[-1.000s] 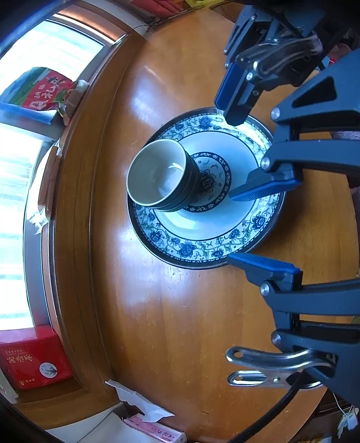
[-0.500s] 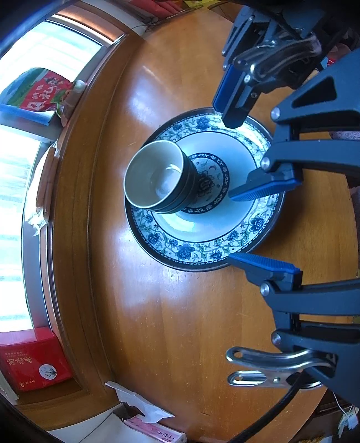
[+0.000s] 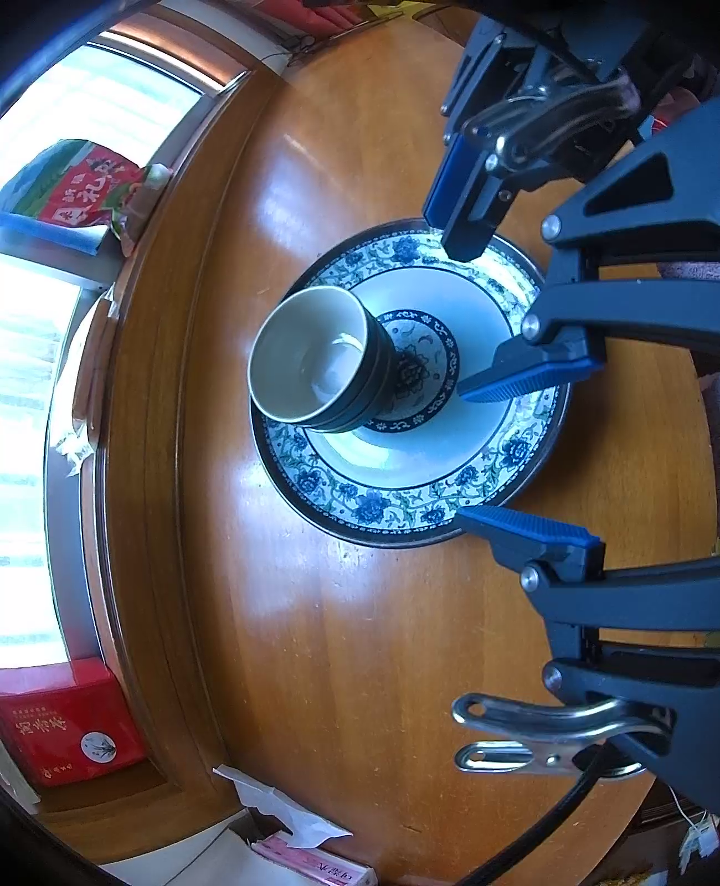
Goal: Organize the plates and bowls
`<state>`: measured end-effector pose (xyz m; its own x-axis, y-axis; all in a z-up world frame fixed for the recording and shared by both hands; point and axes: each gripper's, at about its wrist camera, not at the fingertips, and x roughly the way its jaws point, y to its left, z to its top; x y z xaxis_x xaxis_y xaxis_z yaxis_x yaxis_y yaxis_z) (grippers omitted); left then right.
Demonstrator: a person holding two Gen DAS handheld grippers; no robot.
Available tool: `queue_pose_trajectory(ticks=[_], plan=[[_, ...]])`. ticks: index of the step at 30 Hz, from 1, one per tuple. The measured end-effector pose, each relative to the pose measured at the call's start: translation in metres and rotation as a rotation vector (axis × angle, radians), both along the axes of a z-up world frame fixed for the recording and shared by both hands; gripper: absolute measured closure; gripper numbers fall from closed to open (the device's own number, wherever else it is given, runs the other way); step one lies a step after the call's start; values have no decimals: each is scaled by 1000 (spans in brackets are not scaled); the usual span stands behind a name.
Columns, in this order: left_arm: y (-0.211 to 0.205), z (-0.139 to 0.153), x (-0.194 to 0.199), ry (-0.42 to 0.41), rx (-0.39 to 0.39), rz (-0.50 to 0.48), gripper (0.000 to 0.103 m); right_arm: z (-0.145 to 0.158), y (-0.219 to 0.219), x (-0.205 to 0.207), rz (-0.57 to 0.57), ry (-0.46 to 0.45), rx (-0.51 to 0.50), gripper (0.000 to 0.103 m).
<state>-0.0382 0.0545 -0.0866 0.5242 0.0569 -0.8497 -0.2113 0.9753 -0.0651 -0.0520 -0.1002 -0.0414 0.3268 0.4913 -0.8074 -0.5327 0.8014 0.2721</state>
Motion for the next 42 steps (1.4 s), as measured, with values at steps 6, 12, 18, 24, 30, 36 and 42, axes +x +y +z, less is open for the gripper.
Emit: queue_pose_trajectory(ticks=[6,12,18,24,30,36,42], plan=[[-1,1,0,-5,1,-7,62,0,1,0,2,-3,1,76],[-2,3,-1,-7,2,-13,62,0,2,-1,2,-2,0,76],[-2,3,-1,-6,1,-13,62,0,2,0,4,-3,1,76],[-2,3,-1,-3,2,-17,62,0,2,0,4,-2,1,76],[-2,3,0,-4,3,-19,62,1,2,0,5,-3,1,76],[-1,3,0,-4,3,-21,62,0,2,0,4,-2,1,76],[-2,2,0,-2,2,-21,62,1,2,-1,2,-2,1,76]])
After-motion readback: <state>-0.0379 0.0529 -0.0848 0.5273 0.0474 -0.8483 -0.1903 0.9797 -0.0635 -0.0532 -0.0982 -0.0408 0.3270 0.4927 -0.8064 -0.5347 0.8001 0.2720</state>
